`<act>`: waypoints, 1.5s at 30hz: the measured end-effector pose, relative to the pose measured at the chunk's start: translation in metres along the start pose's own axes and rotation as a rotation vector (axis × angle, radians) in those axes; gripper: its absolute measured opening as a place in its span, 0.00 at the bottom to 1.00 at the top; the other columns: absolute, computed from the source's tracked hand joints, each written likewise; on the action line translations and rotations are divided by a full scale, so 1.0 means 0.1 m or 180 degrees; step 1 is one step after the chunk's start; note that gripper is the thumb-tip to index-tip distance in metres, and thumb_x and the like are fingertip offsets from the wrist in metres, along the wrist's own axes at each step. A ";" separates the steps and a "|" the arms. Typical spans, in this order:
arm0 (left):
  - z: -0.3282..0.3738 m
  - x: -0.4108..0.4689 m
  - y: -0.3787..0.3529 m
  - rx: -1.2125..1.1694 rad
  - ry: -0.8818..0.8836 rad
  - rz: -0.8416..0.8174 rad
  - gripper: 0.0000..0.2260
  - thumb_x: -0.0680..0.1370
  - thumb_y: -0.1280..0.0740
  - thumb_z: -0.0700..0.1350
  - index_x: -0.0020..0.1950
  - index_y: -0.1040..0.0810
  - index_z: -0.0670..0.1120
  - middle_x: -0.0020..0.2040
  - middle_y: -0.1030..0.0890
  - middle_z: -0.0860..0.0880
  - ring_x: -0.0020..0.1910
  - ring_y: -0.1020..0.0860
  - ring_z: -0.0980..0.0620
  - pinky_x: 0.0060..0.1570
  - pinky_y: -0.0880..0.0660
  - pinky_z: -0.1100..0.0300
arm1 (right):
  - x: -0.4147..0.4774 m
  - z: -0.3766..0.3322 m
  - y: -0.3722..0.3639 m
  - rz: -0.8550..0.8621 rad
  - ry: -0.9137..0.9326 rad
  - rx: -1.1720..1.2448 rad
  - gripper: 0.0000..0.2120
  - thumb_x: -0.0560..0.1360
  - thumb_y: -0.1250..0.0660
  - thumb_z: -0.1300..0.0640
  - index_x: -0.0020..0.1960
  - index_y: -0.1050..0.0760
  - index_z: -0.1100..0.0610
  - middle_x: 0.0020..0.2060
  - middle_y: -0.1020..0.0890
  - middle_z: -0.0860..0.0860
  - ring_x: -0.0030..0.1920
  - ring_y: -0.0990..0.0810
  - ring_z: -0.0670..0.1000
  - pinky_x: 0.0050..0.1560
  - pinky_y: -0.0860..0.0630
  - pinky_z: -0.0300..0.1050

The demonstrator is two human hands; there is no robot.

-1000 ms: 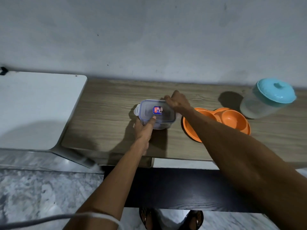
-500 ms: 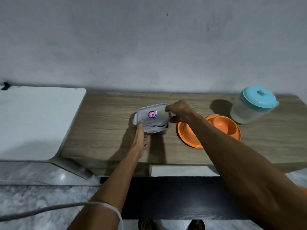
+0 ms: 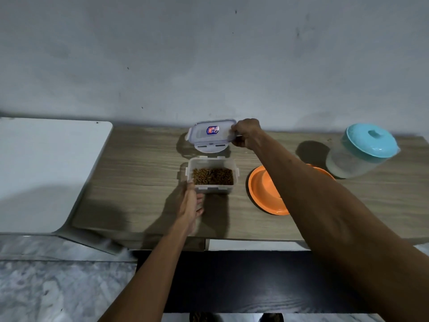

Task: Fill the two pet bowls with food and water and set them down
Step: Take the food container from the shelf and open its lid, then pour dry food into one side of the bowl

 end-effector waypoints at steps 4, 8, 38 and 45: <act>-0.07 0.12 0.02 0.0069 0.0001 0.0021 0.30 0.81 0.48 0.63 0.69 0.27 0.41 0.61 0.21 0.44 0.51 0.23 0.52 0.45 0.28 0.58 | 0.37 0.20 -0.01 0.0197 -0.0063 -0.0259 0.08 0.74 0.35 0.69 0.39 0.30 0.61 0.44 0.25 0.61 0.37 0.24 0.57 0.29 0.25 0.48; -0.12 0.18 0.04 0.0016 -0.0032 0.0166 0.29 0.80 0.47 0.63 0.69 0.27 0.43 0.57 0.20 0.44 0.48 0.22 0.54 0.41 0.27 0.58 | 0.68 0.47 -0.04 0.0270 -0.0057 -0.0487 0.06 0.72 0.34 0.68 0.39 0.29 0.62 0.45 0.25 0.61 0.44 0.23 0.60 0.30 0.24 0.47; 0.03 -0.07 -0.02 0.0119 -0.0140 0.0220 0.26 0.82 0.48 0.61 0.71 0.32 0.44 0.57 0.24 0.42 0.56 0.25 0.47 0.54 0.25 0.50 | -0.60 0.90 0.17 -0.0516 0.0052 -0.1581 0.14 0.76 0.34 0.54 0.53 0.24 0.66 0.47 0.17 0.63 0.42 0.16 0.62 0.43 0.17 0.62; 0.14 -0.21 -0.11 0.0317 -0.0048 0.0015 0.35 0.79 0.55 0.68 0.77 0.39 0.46 0.68 0.28 0.37 0.66 0.29 0.41 0.67 0.32 0.43 | -0.88 0.71 0.53 -0.0531 0.0018 -0.0582 0.05 0.78 0.36 0.60 0.44 0.29 0.57 0.45 0.22 0.58 0.40 0.19 0.61 0.41 0.17 0.64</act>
Point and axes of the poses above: each hand's wrist, its own x-axis towards the middle knuckle, its own y-axis out of the back of the hand, z = x × y, the point moved 4 cm from there along x, towards the middle knuckle
